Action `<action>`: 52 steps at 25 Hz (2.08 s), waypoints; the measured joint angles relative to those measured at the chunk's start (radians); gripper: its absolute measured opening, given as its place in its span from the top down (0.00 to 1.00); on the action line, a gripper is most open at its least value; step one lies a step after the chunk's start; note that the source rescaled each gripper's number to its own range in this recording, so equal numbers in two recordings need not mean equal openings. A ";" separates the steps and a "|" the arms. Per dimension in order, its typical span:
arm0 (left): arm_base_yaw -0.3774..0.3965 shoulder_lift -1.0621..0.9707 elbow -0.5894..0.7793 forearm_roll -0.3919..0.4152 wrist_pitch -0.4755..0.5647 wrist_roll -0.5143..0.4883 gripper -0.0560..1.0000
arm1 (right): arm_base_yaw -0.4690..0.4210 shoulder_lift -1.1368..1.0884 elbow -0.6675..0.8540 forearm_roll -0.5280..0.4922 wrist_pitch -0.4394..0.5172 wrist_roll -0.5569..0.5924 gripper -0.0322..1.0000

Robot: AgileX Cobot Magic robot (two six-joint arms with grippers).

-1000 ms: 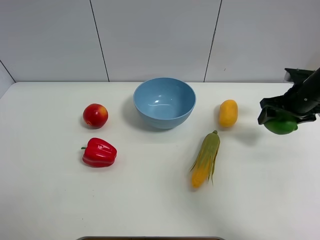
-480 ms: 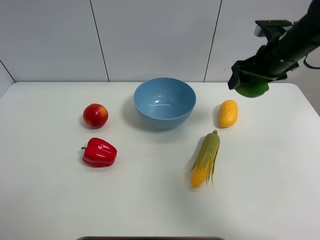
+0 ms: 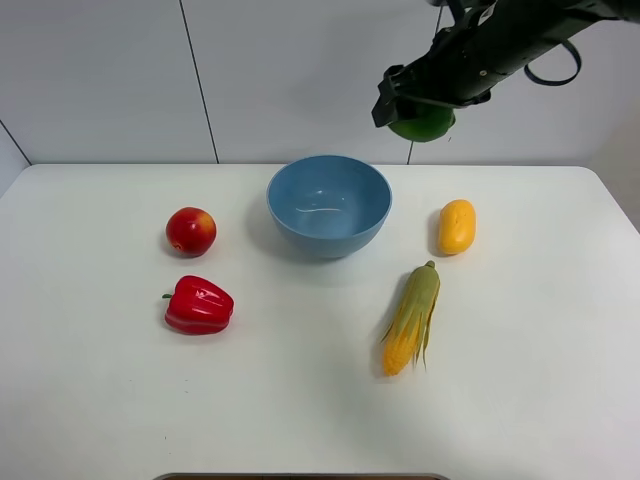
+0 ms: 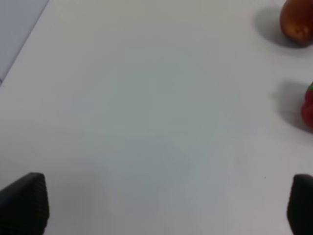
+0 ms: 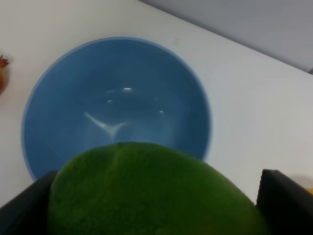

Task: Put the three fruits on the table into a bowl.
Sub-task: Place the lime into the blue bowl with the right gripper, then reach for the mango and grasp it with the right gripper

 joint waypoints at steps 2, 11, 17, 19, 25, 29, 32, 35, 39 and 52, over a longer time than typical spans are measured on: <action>0.000 0.000 0.000 0.000 0.000 0.000 0.00 | 0.026 0.043 0.000 0.000 -0.027 0.000 0.59; 0.000 0.000 0.000 0.000 0.000 0.000 0.00 | 0.098 0.264 0.000 0.000 -0.157 0.000 0.59; 0.000 0.000 0.000 0.000 0.000 0.000 0.00 | 0.109 0.353 0.000 0.000 -0.232 0.000 0.59; 0.000 0.000 0.000 0.000 0.000 0.000 0.00 | 0.109 0.367 0.000 0.000 -0.252 0.000 0.59; 0.000 0.000 0.000 0.000 0.000 0.000 0.00 | 0.109 0.376 0.000 0.011 -0.275 0.000 0.59; 0.000 0.000 0.000 0.000 0.000 0.000 0.00 | 0.109 0.378 0.000 0.011 -0.279 0.005 0.56; 0.000 0.000 0.000 0.000 0.000 0.000 0.00 | 0.109 0.382 0.000 0.011 -0.279 0.021 0.53; 0.000 0.000 0.000 0.000 0.000 0.000 0.00 | 0.109 0.382 0.000 0.015 -0.276 0.039 0.53; 0.000 0.000 0.000 0.000 0.000 0.000 0.00 | 0.109 0.382 0.000 0.015 -0.272 0.045 0.40; 0.000 0.000 0.000 0.000 0.000 0.000 0.00 | 0.109 0.229 -0.004 0.000 -0.143 0.112 0.36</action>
